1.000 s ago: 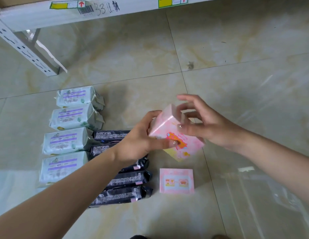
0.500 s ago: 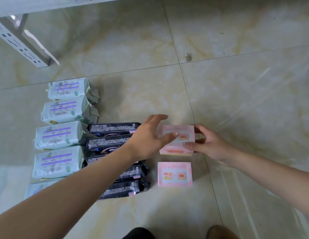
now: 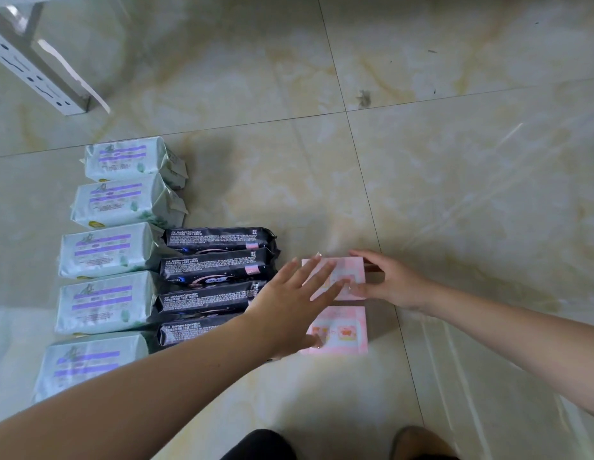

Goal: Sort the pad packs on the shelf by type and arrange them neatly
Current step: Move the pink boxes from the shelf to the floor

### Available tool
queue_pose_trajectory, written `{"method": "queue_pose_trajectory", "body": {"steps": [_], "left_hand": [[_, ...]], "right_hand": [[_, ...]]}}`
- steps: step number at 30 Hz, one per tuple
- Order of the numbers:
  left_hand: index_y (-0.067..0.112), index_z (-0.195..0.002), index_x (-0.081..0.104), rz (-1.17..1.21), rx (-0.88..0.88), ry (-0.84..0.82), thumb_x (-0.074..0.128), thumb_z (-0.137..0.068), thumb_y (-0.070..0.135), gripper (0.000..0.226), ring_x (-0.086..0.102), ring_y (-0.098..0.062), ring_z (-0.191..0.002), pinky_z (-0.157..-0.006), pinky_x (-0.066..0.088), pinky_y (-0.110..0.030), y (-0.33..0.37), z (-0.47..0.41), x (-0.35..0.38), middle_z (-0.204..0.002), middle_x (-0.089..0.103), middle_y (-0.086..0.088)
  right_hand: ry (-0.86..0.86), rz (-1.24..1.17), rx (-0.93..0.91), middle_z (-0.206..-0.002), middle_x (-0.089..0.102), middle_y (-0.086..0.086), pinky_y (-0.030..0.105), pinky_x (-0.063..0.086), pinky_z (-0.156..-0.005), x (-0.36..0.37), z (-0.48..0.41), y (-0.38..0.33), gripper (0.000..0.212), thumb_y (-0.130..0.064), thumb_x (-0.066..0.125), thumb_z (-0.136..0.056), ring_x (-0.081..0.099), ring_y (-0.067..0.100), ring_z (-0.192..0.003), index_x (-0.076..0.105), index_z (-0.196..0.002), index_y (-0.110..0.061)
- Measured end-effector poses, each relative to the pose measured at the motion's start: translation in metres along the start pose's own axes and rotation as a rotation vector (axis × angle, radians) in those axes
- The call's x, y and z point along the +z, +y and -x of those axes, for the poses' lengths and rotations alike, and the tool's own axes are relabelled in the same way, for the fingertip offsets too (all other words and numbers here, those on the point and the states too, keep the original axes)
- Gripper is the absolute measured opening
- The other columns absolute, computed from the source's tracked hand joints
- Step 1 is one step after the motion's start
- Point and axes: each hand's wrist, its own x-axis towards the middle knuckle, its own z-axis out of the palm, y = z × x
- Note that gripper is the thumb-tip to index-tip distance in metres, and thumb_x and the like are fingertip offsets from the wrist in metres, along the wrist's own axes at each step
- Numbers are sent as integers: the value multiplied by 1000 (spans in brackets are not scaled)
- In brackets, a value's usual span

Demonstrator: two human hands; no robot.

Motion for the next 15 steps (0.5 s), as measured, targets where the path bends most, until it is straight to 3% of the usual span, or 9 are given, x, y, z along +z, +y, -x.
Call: {"method": "queue_pose_trajectory", "body": {"steps": [3,7,11,15], "left_hand": [[23,-146,-17,7,-20,-41,35,-90,59,85,-24,-30,-142,-114,-15,-43,2,0,2,-153,-27,-8],[18,-146,-18,21,-69,-64,35,-90,60,88,-25,-33,-141,-113,-16,-44,11,3,4,-152,-28,-11],[15,-146,-18,15,-99,-68,33,-91,60,87,-23,-35,-141,-113,-15,-45,17,7,4,-153,-27,-13],[16,-148,-12,20,-87,-42,31,-90,62,85,-18,-34,-143,-115,-12,-46,14,9,4,-155,-20,-13]], "right_hand": [[26,34,31,-118,56,-5,25,40,-98,-1,0,6,58,-23,69,-81,51,11,-113,45,-133,-20],[3,-90,76,-103,65,-5,33,53,-77,7,1,6,25,-24,62,-87,62,18,-96,59,-111,-23],[-22,-217,151,-113,64,1,48,55,-83,12,0,2,30,-21,58,-90,65,24,-102,56,-120,-20],[0,-162,183,-110,63,4,41,57,-78,13,-1,2,34,-27,60,-88,65,24,-98,52,-120,-25]]}}
